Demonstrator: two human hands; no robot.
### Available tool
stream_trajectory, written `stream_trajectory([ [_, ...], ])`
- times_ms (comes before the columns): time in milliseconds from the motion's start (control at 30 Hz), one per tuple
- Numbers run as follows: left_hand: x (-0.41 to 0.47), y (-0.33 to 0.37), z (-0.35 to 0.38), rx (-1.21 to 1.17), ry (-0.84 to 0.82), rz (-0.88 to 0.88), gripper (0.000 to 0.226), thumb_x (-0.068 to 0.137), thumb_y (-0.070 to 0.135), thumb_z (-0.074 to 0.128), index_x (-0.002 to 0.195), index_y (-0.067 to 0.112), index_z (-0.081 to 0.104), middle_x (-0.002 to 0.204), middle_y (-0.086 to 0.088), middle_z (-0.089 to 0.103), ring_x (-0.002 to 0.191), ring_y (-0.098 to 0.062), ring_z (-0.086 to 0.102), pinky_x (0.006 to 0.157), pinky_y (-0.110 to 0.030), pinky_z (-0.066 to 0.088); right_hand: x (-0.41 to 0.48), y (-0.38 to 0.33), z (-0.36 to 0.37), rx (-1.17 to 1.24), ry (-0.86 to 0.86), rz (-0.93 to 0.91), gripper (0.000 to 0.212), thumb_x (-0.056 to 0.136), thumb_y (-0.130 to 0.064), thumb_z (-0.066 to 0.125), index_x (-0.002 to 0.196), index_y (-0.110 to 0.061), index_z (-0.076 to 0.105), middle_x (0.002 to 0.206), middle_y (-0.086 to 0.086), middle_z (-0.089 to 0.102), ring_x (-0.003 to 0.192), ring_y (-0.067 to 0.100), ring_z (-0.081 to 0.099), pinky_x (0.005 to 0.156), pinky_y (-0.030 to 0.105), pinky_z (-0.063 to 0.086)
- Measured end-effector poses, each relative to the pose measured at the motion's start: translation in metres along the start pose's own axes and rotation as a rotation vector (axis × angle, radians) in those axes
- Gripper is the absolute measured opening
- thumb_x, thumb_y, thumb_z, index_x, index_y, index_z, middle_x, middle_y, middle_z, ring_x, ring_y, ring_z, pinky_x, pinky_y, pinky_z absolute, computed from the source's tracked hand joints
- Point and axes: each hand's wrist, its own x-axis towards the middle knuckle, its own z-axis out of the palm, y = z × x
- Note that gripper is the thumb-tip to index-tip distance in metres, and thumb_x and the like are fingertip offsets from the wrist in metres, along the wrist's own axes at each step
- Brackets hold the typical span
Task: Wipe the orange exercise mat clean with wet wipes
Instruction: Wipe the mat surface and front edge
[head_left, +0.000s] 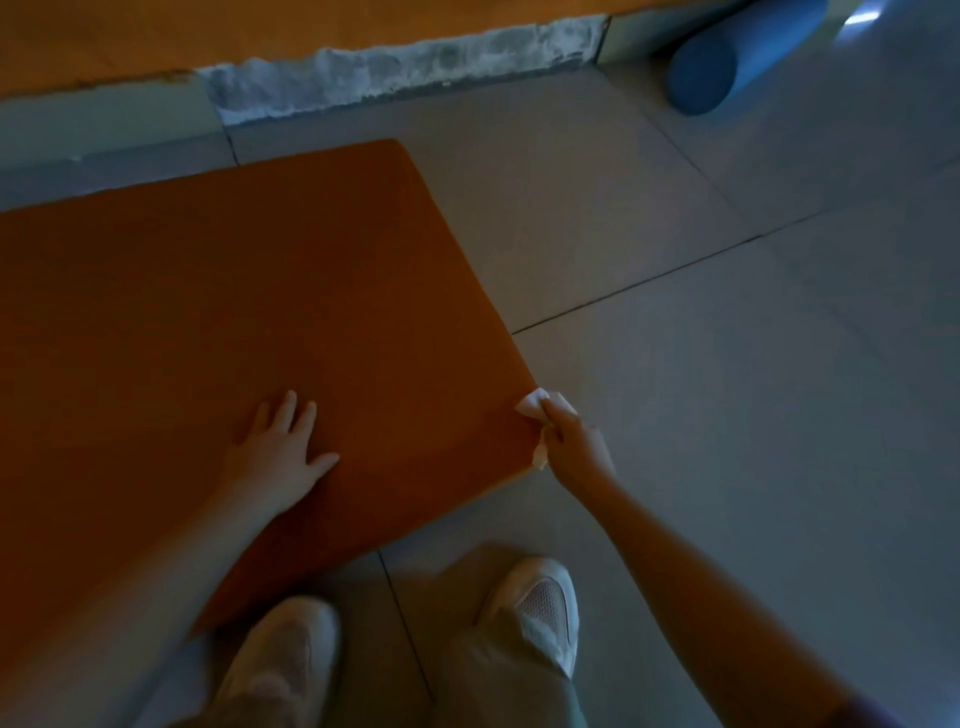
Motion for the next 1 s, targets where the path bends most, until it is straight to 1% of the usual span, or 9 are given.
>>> stream_trajectory([
  [67, 0.0, 0.0, 0.003, 0.019, 0.04, 0.0, 0.08, 0.094, 0.064, 0.028, 0.154, 0.024, -0.006, 0.16, -0.001, -0.018, 0.148, -0.03, -0.007, 0.118, -0.053, 0.016, -0.002, 0.005, 0.009, 0.027, 0.065, 0.006, 0.041, 0.101, -0.011, 0.037, 0.138, -0.021, 0.05, 0.121, 0.002, 0.06, 0.09, 0.002, 0.053, 0.06, 0.006, 0.038],
  [300, -0.003, -0.005, 0.012, 0.025, 0.116, 0.039, 0.077, 0.095, 0.063, 0.025, 0.155, 0.024, -0.003, 0.161, -0.002, -0.015, 0.148, -0.029, -0.006, 0.118, -0.053, 0.014, -0.044, -0.006, 0.042, 0.028, 0.226, 0.098, 0.054, 0.099, -0.003, 0.036, 0.151, -0.017, 0.027, 0.142, 0.003, 0.044, 0.097, 0.018, 0.059, 0.063, 0.015, 0.041],
  [400, -0.006, -0.011, 0.013, 0.048, 0.122, 0.073, 0.076, 0.095, 0.062, 0.025, 0.154, 0.025, -0.005, 0.16, -0.002, -0.017, 0.148, -0.027, -0.008, 0.118, -0.051, 0.014, -0.045, -0.001, 0.037, -0.009, 0.252, 0.085, 0.051, 0.099, -0.003, 0.038, 0.149, -0.014, 0.033, 0.149, 0.006, 0.04, 0.115, 0.024, 0.056, 0.081, 0.021, 0.042],
  [533, -0.012, -0.017, 0.018, 0.046, 0.119, 0.096, 0.074, 0.097, 0.059, 0.025, 0.154, 0.024, -0.006, 0.16, -0.001, -0.018, 0.148, -0.025, -0.01, 0.12, -0.048, 0.009, -0.038, -0.002, 0.045, -0.02, 0.365, 0.22, 0.042, 0.091, 0.003, 0.039, 0.128, -0.011, 0.054, 0.105, 0.017, 0.064, 0.086, 0.029, 0.062, 0.061, 0.026, 0.04],
  [633, -0.016, -0.019, 0.023, 0.035, 0.134, 0.105, 0.073, 0.098, 0.058, 0.025, 0.154, 0.023, -0.005, 0.16, -0.002, -0.017, 0.148, -0.024, -0.01, 0.12, -0.047, 0.007, -0.04, -0.016, 0.049, 0.122, 0.444, 0.353, 0.039, 0.091, 0.004, 0.037, 0.1, -0.024, 0.062, 0.077, -0.004, 0.06, 0.06, 0.01, 0.054, 0.045, 0.016, 0.036],
  [700, -0.02, -0.021, 0.026, 0.036, 0.138, 0.109, 0.072, 0.098, 0.057, 0.024, 0.154, 0.022, -0.005, 0.16, -0.002, -0.017, 0.148, -0.024, -0.01, 0.12, -0.047, 0.007, -0.044, -0.023, 0.052, 0.18, 0.442, 0.442, 0.028, 0.091, 0.003, 0.038, 0.082, -0.016, 0.055, 0.067, -0.004, 0.054, 0.058, 0.015, 0.053, 0.043, 0.019, 0.036],
  [833, -0.031, -0.027, 0.03, 0.054, 0.129, 0.116, 0.072, 0.099, 0.056, 0.025, 0.154, 0.022, -0.006, 0.16, -0.001, -0.018, 0.148, -0.023, -0.01, 0.12, -0.044, 0.009, -0.058, -0.036, 0.067, 0.27, 0.37, 0.443, 0.018, 0.089, 0.003, 0.041, 0.077, -0.003, 0.053, 0.076, 0.005, 0.054, 0.06, 0.011, 0.048, 0.054, 0.031, 0.045],
  [933, -0.038, -0.031, 0.036, 0.062, 0.13, 0.116, 0.072, 0.099, 0.055, 0.026, 0.154, 0.022, -0.006, 0.16, -0.001, -0.018, 0.148, -0.022, -0.01, 0.12, -0.044, 0.011, -0.068, -0.039, 0.078, 0.257, 0.28, 0.359, 0.015, 0.091, -0.004, 0.047, 0.096, -0.017, 0.052, 0.092, -0.005, 0.047, 0.074, -0.002, 0.042, 0.077, 0.027, 0.038],
  [1000, -0.042, -0.032, 0.04, 0.043, 0.131, 0.113, 0.072, 0.099, 0.055, 0.026, 0.154, 0.022, -0.006, 0.16, 0.0, -0.018, 0.148, -0.021, -0.01, 0.12, -0.044, 0.01, -0.072, -0.034, 0.078, 0.177, 0.227, 0.283, 0.014, 0.089, -0.003, 0.05, 0.087, -0.008, 0.062, 0.093, -0.003, 0.05, 0.091, 0.01, 0.048, 0.09, 0.034, 0.038],
])
